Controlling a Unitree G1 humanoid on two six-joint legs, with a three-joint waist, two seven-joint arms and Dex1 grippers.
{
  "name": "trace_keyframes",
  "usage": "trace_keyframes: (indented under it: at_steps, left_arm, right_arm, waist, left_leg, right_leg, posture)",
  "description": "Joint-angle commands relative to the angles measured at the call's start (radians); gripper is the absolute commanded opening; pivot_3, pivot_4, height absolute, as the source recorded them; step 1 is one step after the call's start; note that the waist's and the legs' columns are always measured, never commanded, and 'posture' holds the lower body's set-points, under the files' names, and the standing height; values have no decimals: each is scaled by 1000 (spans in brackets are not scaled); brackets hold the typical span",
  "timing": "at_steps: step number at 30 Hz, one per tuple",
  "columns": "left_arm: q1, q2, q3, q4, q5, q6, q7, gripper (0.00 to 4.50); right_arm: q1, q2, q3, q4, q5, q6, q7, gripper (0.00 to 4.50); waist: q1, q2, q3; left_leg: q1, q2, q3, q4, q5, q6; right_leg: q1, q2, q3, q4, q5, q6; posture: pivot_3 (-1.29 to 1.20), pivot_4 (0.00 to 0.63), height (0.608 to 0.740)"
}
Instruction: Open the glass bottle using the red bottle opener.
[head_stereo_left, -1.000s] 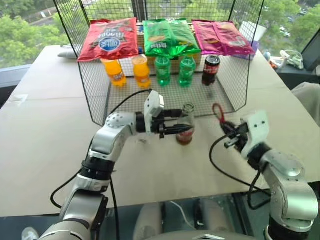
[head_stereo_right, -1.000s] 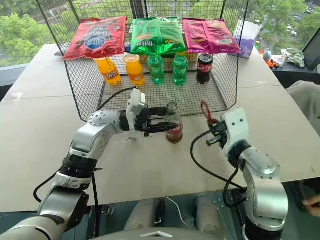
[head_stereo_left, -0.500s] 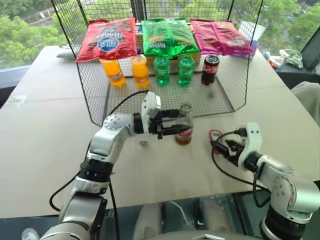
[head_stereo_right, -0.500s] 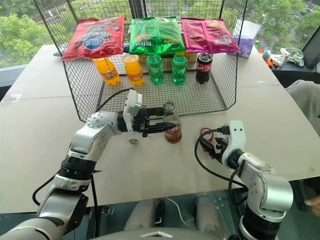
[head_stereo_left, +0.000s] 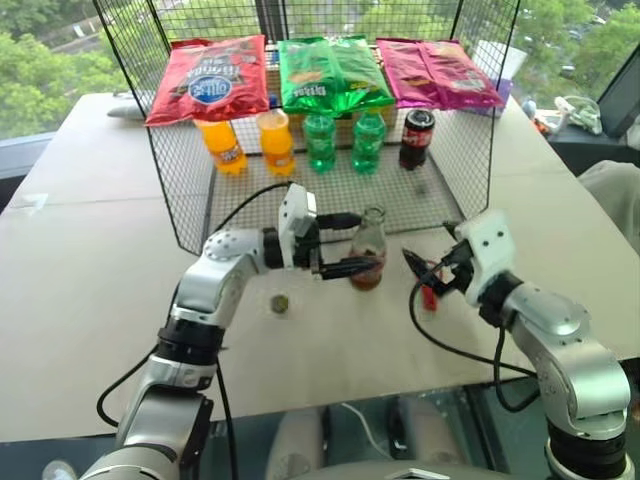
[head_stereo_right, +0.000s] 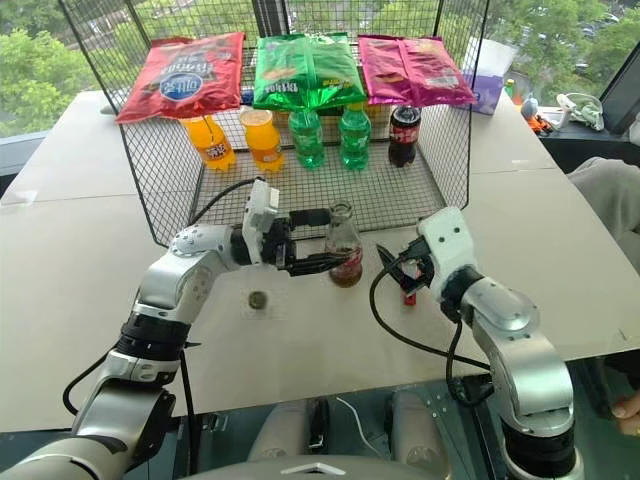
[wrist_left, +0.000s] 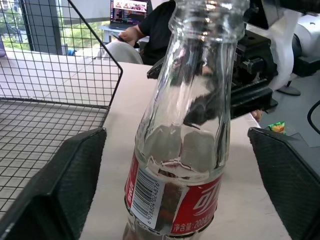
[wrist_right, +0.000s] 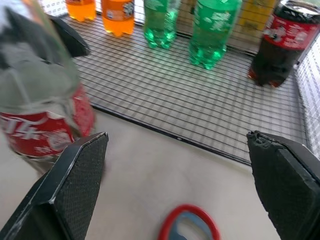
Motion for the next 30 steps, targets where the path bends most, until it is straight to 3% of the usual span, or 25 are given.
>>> trace_keyframes:
  at_steps: [1, 11, 16, 23, 30]
  left_arm:
    - [12, 10, 45, -70, -46, 24, 8, 4462]
    - [196, 120, 285, -281, -201, 207, 184, 4462]
    - [530, 160, 505, -372, -176, 198, 292, 4462]
    - [768, 119, 657, -385, -124, 100, 392, 4462]
    - [832, 78, 700, -408, -131, 69, 469, 4462]
  right_arm:
    - [-4, -23, -13, -21, 19, -47, -6, 4500]
    - [221, -183, -210, -22, 118, -213, 127, 4500]
    - [371, -215, -347, 90, 175, -448, 247, 4500]
    - [458, -254, -404, 185, 196, -590, 303, 4500]
    - [436, -278, -402, 216, 221, -582, 285, 4500]
  waist:
    - [0, 0, 0]
    - [0, 0, 0]
    - [-9, 0, 0]
    - [6, 0, 0]
    - [5, 0, 0]
  left_leg:
    - [0, 0, 0, 0, 0, 0]
    - [1, 1, -3, -3, 0, 0]
    - [3, 2, -1, -5, 0, 0]
    - [4, 5, -1, -6, 0, -1]
    - [3, 5, 0, -7, -1, -1]
  right_leg:
    - [0, 0, 0, 0, 0, 0]
    - [0, 0, 1, -2, 0, 0]
    - [-1, 0, 2, -3, -2, 3]
    - [-2, -4, 1, -3, -3, 4]
    - [-3, -6, 1, -3, -1, 0]
  posture:
    - [0, 150, 740]
    - [0, 150, 740]
    - [0, 150, 740]
    - [0, 150, 740]
    - [0, 150, 740]
